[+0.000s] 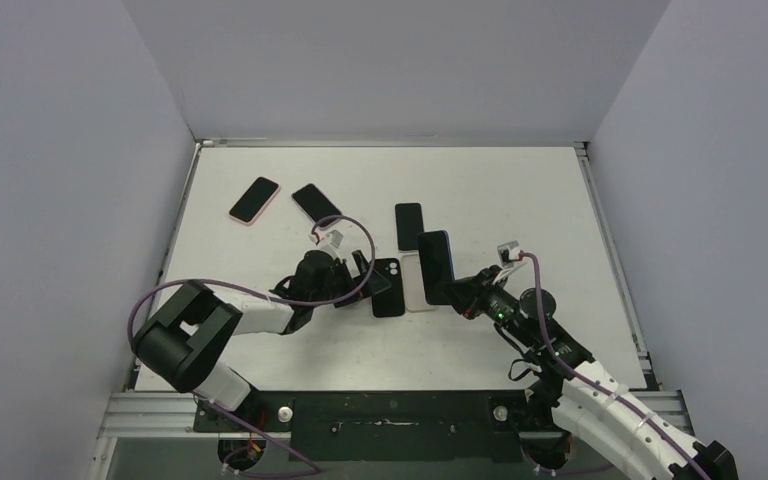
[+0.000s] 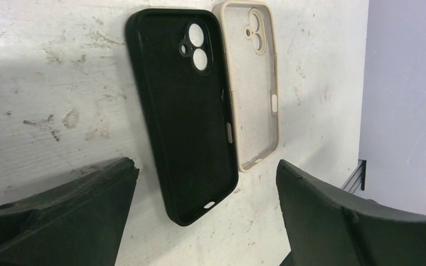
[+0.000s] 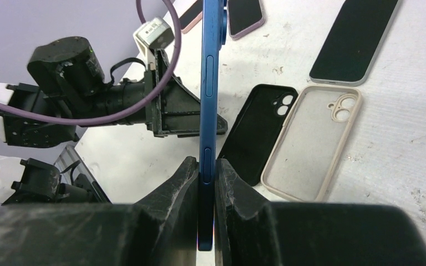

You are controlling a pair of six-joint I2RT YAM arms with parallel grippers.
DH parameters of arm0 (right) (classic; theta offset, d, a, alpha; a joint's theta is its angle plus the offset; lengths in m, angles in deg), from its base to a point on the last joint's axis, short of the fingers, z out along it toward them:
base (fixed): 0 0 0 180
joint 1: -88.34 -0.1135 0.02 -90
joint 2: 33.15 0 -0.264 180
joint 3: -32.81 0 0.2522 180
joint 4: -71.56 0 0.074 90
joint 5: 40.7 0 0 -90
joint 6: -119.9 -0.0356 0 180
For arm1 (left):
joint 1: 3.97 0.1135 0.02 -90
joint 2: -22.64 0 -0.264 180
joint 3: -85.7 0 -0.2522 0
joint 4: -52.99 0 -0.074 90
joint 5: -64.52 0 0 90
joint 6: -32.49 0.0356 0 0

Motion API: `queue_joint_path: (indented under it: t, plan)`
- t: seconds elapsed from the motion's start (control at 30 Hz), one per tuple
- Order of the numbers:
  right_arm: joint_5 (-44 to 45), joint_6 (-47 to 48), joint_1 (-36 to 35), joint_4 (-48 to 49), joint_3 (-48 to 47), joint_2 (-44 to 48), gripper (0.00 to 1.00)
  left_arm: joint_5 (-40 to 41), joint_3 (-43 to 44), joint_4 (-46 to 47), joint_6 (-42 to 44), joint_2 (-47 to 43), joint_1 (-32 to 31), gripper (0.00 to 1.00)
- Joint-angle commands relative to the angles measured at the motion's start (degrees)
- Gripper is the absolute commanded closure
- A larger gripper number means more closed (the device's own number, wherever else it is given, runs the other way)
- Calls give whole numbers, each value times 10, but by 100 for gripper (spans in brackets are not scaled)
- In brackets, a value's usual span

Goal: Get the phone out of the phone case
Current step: Place the phone case at the center of the board.

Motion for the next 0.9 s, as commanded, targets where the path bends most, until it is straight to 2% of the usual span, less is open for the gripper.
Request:
queue_joint_path:
  t: [0.0,0.2,0.53,0.87]
  plan:
    - [-11,-11,3,93,7,-17,100,30,10,-65,31,-36,5,3]
    - [-13,-6,0,128,18,-48,100,37,12,-91,34,-94,2,3]
    - [11,-4,-33,217,38,-123,100,43,62,-128,25,-204,-25,3]
    - [84,33,-107,228,12,-169,100,95,109,-110,36,-163,-99,3]
